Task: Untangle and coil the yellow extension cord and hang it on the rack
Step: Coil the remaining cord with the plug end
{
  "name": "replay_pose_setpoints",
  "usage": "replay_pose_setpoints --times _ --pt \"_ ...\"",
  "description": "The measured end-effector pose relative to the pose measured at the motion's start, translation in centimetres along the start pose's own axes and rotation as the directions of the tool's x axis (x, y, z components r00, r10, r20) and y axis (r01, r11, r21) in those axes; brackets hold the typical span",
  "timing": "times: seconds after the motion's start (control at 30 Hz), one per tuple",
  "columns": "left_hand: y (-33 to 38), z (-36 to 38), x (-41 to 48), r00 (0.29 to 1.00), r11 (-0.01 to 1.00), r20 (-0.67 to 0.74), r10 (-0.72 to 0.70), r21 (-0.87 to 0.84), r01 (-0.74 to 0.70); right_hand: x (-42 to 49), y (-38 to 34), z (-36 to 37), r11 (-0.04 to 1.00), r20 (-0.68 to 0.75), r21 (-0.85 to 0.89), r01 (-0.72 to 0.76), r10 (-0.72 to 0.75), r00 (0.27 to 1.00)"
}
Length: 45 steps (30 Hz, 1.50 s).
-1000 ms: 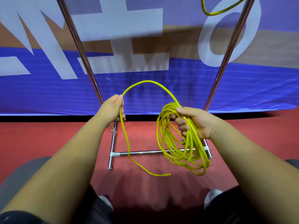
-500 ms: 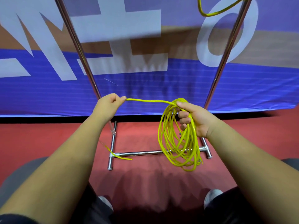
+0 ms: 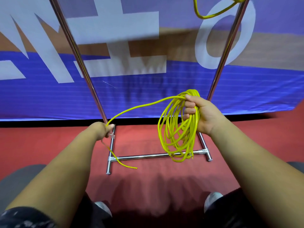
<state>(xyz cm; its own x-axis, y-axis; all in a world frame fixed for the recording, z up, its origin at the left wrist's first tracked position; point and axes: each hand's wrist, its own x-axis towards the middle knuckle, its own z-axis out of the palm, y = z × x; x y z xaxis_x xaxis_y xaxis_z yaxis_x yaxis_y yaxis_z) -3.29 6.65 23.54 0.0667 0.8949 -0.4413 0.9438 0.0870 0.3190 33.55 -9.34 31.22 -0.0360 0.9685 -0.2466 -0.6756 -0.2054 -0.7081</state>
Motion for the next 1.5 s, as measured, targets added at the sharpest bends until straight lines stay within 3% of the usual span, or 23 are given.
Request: replay_pose_setpoints --times 0.1,0.17,0.27,0.33,0.4,0.47,0.5,0.57,0.7,0.77,0.83,0.93,1.0,1.13,1.23,1.33,1.43,1.5 --pt "2.9 0.8 -1.5 0.993 0.904 0.068 -0.094 -0.412 0.113 0.5 0.5 -0.6 0.997 -0.040 -0.065 0.037 -0.040 0.998" --pt "5.0 0.6 -2.3 0.993 0.832 0.060 -0.102 -0.542 0.118 1.0 1.0 -1.0 0.994 -0.077 -0.102 0.039 -0.047 0.996" --pt "7.8 -0.7 -4.1 0.998 0.714 0.069 -0.003 -0.698 0.050 1.6 1.5 -1.3 0.988 -0.145 -0.155 0.026 -0.049 0.988" --pt "9.1 -1.7 -5.4 0.982 0.625 0.096 0.161 -0.780 -0.026 1.9 1.6 -1.4 0.989 -0.183 -0.149 0.019 -0.047 0.982" --pt "9.4 -2.1 -6.2 0.945 0.715 0.051 0.323 -0.667 -0.209 2.0 1.7 -1.5 0.993 -0.201 -0.118 0.013 -0.036 0.979" --pt "9.1 -2.1 -6.2 0.908 0.872 -0.046 0.417 -0.259 -0.414 2.0 1.8 -1.5 0.996 -0.209 -0.087 0.007 -0.025 0.978" --pt "8.9 -2.0 -6.3 0.892 0.892 -0.075 0.445 -0.054 -0.449 2.0 1.8 -1.4 0.997 -0.212 -0.077 0.005 -0.021 0.977" --pt "8.8 -1.8 -6.1 0.852 0.858 -0.138 0.505 0.189 -0.478 2.1 1.9 -1.3 0.998 -0.220 -0.066 0.002 -0.016 0.975" --pt "8.8 -2.2 -5.9 0.837 0.805 -0.134 0.531 0.389 -0.448 2.1 2.0 -1.3 0.996 -0.262 -0.094 -0.002 -0.023 0.965" --pt "8.9 -3.2 -6.4 0.873 0.868 -0.149 0.464 0.274 -0.414 2.1 2.0 -1.5 0.990 -0.295 -0.139 -0.010 -0.032 0.955" --pt "8.9 -4.4 -7.1 0.917 0.939 -0.203 0.343 0.042 -0.342 2.1 2.2 -1.7 0.979 -0.322 -0.203 -0.023 -0.044 0.946" --pt "9.1 -5.5 -8.2 0.957 0.946 -0.157 0.245 -0.176 -0.271 1.9 2.8 -1.7 0.941 -0.343 -0.333 -0.054 -0.068 0.937" --pt "9.7 -4.9 -9.4 0.966 0.893 -0.036 0.257 -0.374 -0.252 1.8 3.1 -1.5 0.913 -0.347 -0.402 -0.066 -0.085 0.934" --pt "11.6 -2.2 -10.7 0.929 0.638 0.147 0.340 -0.762 -0.113 1.9 3.9 -0.9 0.914 -0.341 -0.395 -0.095 -0.050 0.939" --pt "13.1 0.1 -11.6 0.900 0.519 0.146 0.412 -0.849 -0.100 2.1 4.5 -0.6 0.912 -0.334 -0.387 -0.136 -0.001 0.943" --pt "14.7 2.1 -12.9 0.888 0.482 0.133 0.439 -0.869 -0.108 2.2 5.1 0.0 0.912 -0.296 -0.368 -0.180 0.069 0.953" --pt "15.4 3.8 -13.3 0.902 0.518 0.091 0.422 -0.841 -0.157 2.2 5.4 0.8 0.935 -0.292 -0.296 -0.194 0.105 0.951" --pt "15.3 4.9 -13.0 0.891 0.592 0.027 0.454 -0.757 -0.278 2.3 5.3 0.9 0.952 -0.300 -0.236 -0.192 0.117 0.947"
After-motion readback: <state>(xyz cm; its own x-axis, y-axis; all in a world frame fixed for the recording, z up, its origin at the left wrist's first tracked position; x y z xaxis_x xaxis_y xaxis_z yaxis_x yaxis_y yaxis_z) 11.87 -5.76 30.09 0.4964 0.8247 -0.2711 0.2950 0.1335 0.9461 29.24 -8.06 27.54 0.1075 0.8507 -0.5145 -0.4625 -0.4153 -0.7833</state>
